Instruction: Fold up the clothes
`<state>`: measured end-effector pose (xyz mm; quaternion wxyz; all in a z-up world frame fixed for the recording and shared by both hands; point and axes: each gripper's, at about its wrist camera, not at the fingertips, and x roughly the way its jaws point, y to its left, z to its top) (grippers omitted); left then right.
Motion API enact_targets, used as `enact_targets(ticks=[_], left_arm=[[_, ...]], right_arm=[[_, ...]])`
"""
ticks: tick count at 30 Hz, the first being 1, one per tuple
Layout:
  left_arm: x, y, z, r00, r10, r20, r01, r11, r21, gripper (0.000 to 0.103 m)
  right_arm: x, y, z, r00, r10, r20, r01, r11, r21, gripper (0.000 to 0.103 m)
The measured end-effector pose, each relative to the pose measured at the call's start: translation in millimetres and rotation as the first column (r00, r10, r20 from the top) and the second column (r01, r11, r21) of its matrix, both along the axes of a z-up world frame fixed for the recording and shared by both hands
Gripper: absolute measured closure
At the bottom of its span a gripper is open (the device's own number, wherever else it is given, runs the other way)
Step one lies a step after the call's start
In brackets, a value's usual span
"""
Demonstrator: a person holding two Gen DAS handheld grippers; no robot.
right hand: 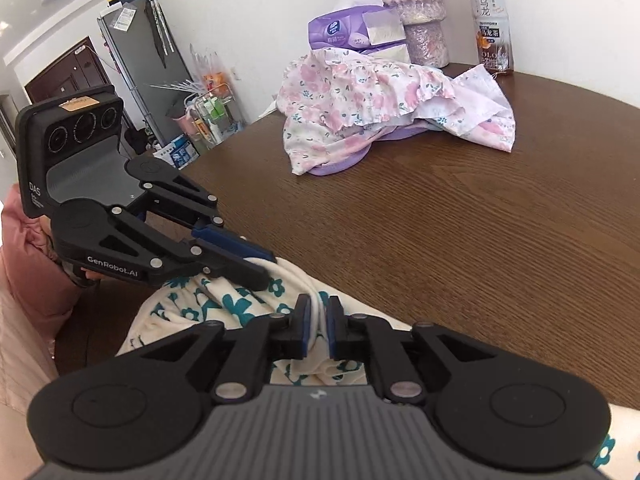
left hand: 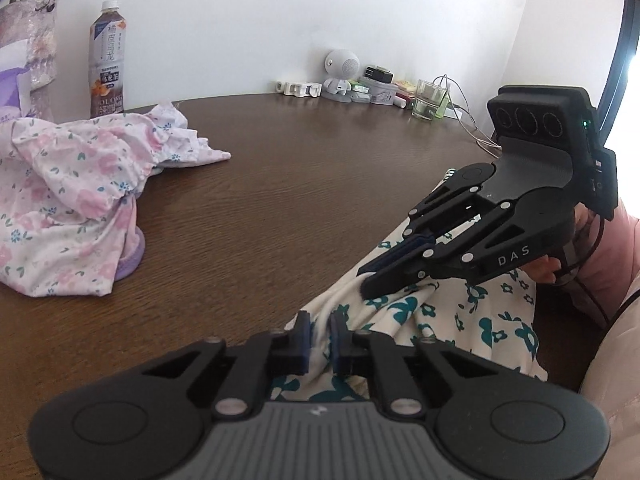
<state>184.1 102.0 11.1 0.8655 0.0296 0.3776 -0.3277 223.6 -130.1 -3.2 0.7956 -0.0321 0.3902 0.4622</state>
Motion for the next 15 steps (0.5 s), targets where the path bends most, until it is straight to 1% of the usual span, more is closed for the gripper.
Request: enact_targets(ticks=[2, 5, 7, 10, 14, 15], left_arm=[[0.2, -0.1, -1.2, 1.0, 0.005, -0.002, -0.005, 1.0, 0.0, 0.094], [-0.1, 0.4, -2.6, 1.0, 0.011, -0.003, -0.011, 1.0, -0.003, 0.094], [0.3, 0.4, -3.7, 1.0, 0.017, -0.003, -0.017, 1.0, -0.007, 0.094], [-0.3, -0.5, -4.2, 1.0, 0.027, 0.0, -0.027, 1.0, -0.006, 0.094], [-2.7, -1.4, -4.0, 0.999, 0.041, 0.01, -0.041, 0.999, -0.004, 0.093], [-3.6, -1.2, -3.5, 0.999, 0.045, 0.013, -0.045, 0.999, -0.005, 0.093]], right_arm=[[-1.2, -3.7, 5.1, 1.0, -0.018, 0.024, 0.018, 1.0, 0.011, 0.092], [-5.0, -13.9, 23.2, 0.995, -0.066, 0.073, 0.06, 0.995, 0.079, 0.092], [-9.2, -11.3, 29.0, 0.994, -0.066, 0.089, 0.057, 0.993, 0.099, 0.092], [-15.3, 3.4, 25.3, 0.993, -0.034, 0.116, 0.026, 0.997, 0.069, 0.092], [-15.3, 19.2, 3.7, 0.992, -0.036, 0.118, 0.042, 0.998, -0.055, 0.092], [-16.5, 18.9, 0.0, 0.991, -0.036, 0.132, 0.044, 0.997, -0.059, 0.093]])
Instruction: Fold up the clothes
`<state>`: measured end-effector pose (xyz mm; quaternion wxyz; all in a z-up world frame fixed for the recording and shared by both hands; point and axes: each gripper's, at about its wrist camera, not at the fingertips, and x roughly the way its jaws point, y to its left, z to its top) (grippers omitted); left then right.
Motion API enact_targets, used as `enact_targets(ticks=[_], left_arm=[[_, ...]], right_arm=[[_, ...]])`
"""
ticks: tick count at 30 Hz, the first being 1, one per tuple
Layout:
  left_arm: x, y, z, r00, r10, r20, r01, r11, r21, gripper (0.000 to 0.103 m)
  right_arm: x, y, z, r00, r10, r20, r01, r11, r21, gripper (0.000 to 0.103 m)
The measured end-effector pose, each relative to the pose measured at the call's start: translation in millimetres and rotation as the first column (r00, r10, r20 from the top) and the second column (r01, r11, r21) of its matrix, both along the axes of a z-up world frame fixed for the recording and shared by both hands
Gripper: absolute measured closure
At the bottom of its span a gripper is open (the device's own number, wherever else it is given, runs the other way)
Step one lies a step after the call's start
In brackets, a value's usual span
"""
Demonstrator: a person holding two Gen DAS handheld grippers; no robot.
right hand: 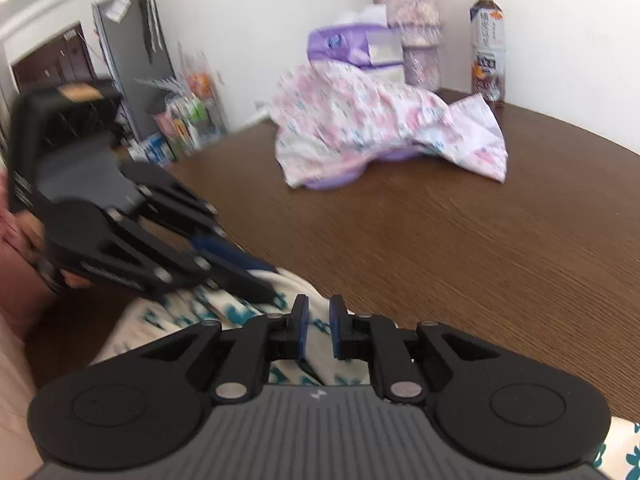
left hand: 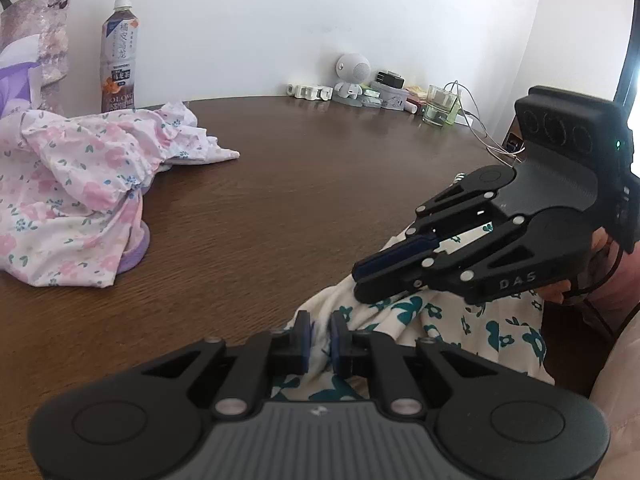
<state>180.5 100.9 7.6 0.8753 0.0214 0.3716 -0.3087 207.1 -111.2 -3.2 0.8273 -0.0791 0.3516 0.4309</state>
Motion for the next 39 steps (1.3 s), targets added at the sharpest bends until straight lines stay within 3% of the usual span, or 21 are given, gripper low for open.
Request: enact_targets(ticks=[4, 7, 9, 12, 16, 18, 20, 24, 31, 39], left_arm=[[-9.2, 3.8, 8.1, 0.998, 0.042, 0.044, -0.041, 0.999, -0.012, 0.09], [-12.7, 14.8, 19.6, 0.992, 0.092, 0.089, -0.085, 0.993, -0.08, 0.085], [-7.2, 15.9, 21.8, 0.992, 0.095, 0.084, -0.087, 0.992, -0.097, 0.077], [7.0, 8.2, 15.2, 0.999, 0.037, 0.034, -0.034, 0.996, -0.086, 0.073], [21.1, 2.7, 3.0, 1.0, -0.001, -0.021, -0.001, 0.998, -0.065, 0.077], [24.5, 4.8, -3.7, 0.998, -0.028, -0.048, 0.024, 0.996, -0.086, 0.093], [20.9, 4.3, -3.2, 0.998, -0.049, -0.033, 0.047, 0.996, -0.074, 0.097], [13.9, 4.1, -0.5, 0.995, -0.095, -0.012, 0.094, 0.993, -0.07, 0.097], [18.7, 8.3, -4.9, 0.994, -0.096, -0.05, 0.091, 0.991, -0.098, 0.096], [-10.6, 19.5, 16.2, 0.994, 0.073, 0.087, -0.065, 0.994, -0.088, 0.09]], right_arm=[[-2.1, -3.8, -2.4, 1.0, 0.0, 0.012, 0.0, 1.0, 0.007, 0.093], [-3.0, -5.7, -4.6, 1.0, 0.004, 0.021, -0.005, 1.0, 0.021, 0.093], [-3.2, -5.6, -4.5, 1.0, 0.008, 0.022, -0.008, 1.0, 0.022, 0.092], [-2.9, -5.5, -4.5, 1.0, 0.011, 0.023, -0.012, 1.0, 0.023, 0.092], [-2.7, -6.6, -3.9, 1.0, 0.016, 0.02, -0.016, 0.999, 0.028, 0.092], [-1.9, -8.5, -1.7, 1.0, 0.013, 0.016, -0.014, 0.999, 0.039, 0.092], [-1.1, -11.5, 1.8, 1.0, 0.001, 0.016, -0.002, 0.998, 0.059, 0.092], [-0.2, -18.3, 9.3, 0.999, -0.035, 0.018, 0.032, 0.991, 0.13, 0.092], [-3.0, -3.6, -5.3, 0.999, -0.018, 0.032, 0.017, 1.0, 0.022, 0.092], [-6.1, -2.5, -8.4, 0.998, -0.016, 0.055, 0.015, 1.0, 0.012, 0.092]])
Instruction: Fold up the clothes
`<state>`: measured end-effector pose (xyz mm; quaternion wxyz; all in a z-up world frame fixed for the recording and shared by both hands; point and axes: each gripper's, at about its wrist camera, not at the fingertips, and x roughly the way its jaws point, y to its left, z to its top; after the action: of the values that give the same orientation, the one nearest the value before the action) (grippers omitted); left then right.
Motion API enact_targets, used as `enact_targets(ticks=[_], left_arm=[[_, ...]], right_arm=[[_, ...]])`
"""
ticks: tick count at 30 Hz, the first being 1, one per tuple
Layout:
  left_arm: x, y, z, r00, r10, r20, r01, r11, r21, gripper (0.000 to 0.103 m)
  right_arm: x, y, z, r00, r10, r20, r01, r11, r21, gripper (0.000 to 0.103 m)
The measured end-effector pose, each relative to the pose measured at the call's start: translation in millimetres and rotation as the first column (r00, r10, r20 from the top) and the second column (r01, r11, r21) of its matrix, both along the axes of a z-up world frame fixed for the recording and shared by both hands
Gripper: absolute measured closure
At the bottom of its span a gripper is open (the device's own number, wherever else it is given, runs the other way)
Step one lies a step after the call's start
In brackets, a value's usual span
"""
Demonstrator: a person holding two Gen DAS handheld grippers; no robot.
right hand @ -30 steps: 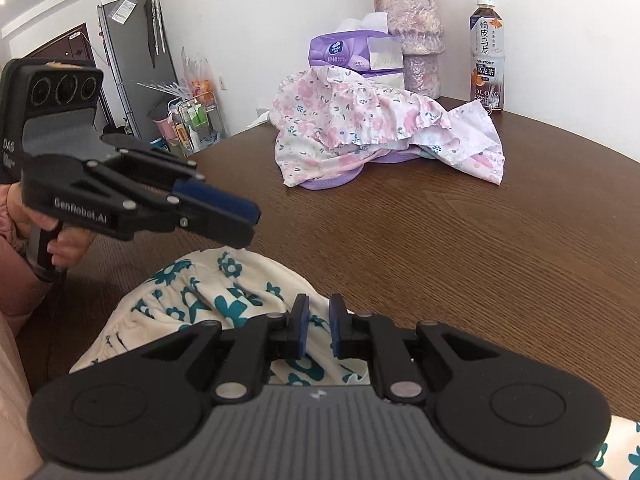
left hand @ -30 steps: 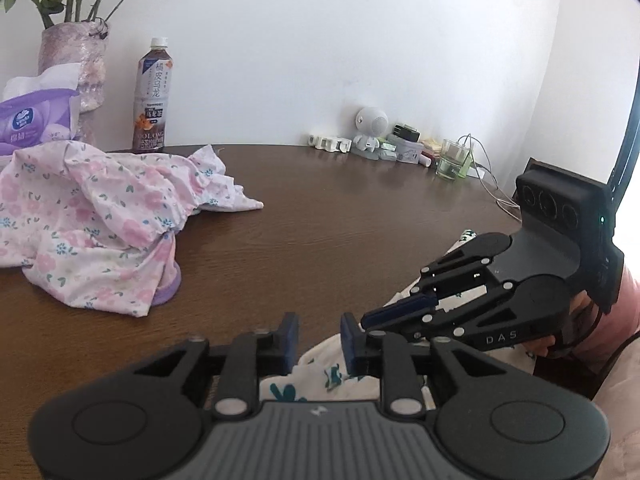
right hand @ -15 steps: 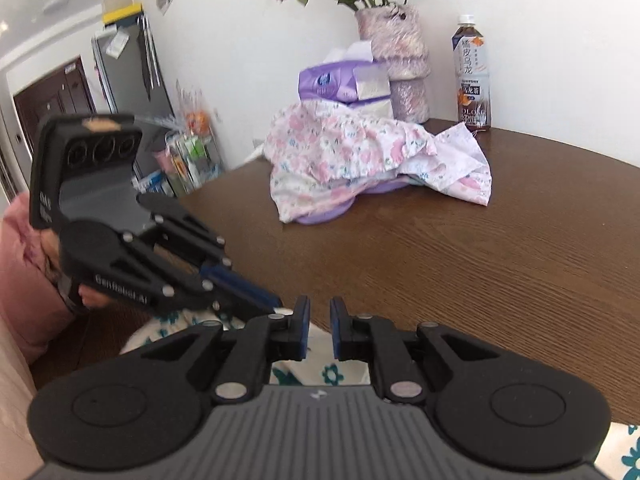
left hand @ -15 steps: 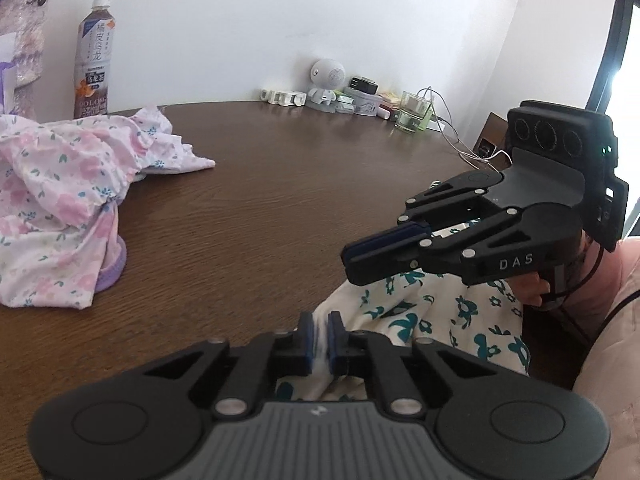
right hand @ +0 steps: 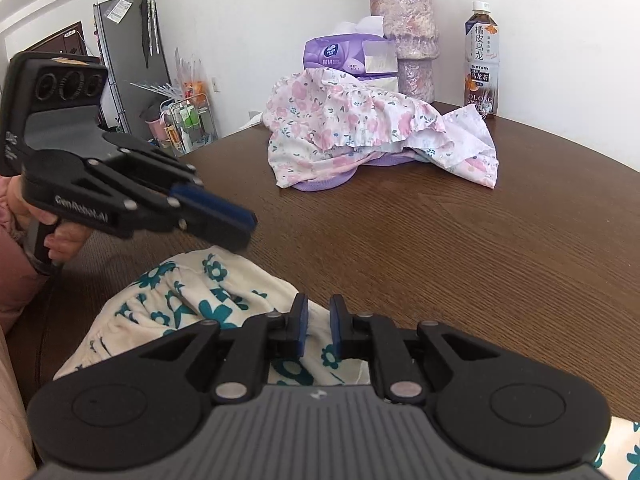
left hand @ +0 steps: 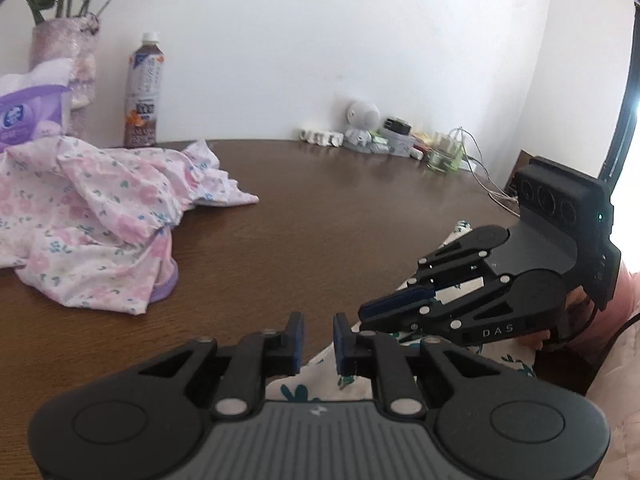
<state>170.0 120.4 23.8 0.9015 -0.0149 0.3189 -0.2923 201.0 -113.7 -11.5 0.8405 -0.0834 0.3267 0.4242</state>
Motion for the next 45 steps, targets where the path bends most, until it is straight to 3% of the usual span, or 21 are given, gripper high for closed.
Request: enact_targets(ticks=[4, 10, 16, 21, 29, 33, 37, 39, 41, 45], left_arm=[[-6.7, -13.4, -8.2, 0.999, 0.042, -0.011, -0.041, 0.997, 0.059, 0.093], [-17.7, -22.8, -17.6, 0.993, 0.108, 0.044, -0.113, 0.984, 0.14, 0.093], [-21.8, -20.7, -19.3, 0.99, 0.135, 0.049, -0.14, 0.983, 0.121, 0.092], [-24.0, -22.7, -19.4, 0.988, 0.144, 0.058, -0.15, 0.981, 0.124, 0.092], [-26.0, -22.8, -20.8, 0.983, 0.17, 0.067, -0.177, 0.977, 0.12, 0.089], [-28.7, -17.2, -19.6, 0.966, 0.248, 0.072, -0.253, 0.964, 0.084, 0.074], [-52.9, -23.6, -7.7, 0.936, 0.311, 0.166, -0.321, 0.946, 0.04, 0.08], [-64.7, -33.4, -1.9, 0.941, 0.279, 0.19, -0.289, 0.957, 0.024, 0.08], [-69.6, -44.3, -3.1, 0.95, 0.252, 0.182, -0.264, 0.963, 0.047, 0.09], [-66.5, -49.4, -14.9, 0.951, 0.268, 0.153, -0.284, 0.954, 0.093, 0.096]], right_arm=[[-0.5, 0.1, 0.1, 1.0, 0.0, 0.004, 0.0, 1.0, 0.0, 0.092], [-1.5, 0.2, -0.1, 1.0, 0.004, 0.015, -0.004, 1.0, -0.001, 0.092], [-3.3, -5.7, 8.1, 0.999, -0.027, 0.025, 0.027, 1.0, 0.012, 0.091], [-21.2, -21.9, 30.9, 0.996, -0.041, 0.075, 0.032, 0.992, 0.119, 0.091], [-26.0, -5.5, 6.7, 0.999, -0.027, 0.038, 0.026, 1.0, 0.011, 0.092], [-27.8, -4.0, 1.4, 0.999, -0.029, 0.041, 0.029, 1.0, -0.001, 0.092], [-29.4, -3.6, 1.7, 0.998, -0.029, 0.049, 0.03, 1.0, -0.007, 0.092], [-29.5, -3.5, 1.6, 0.998, -0.03, 0.052, 0.03, 1.0, -0.007, 0.092], [-29.5, -3.7, 1.7, 0.998, -0.03, 0.052, 0.03, 1.0, -0.006, 0.092], [-31.1, -4.3, 1.4, 0.998, -0.033, 0.06, 0.033, 0.999, -0.001, 0.092]])
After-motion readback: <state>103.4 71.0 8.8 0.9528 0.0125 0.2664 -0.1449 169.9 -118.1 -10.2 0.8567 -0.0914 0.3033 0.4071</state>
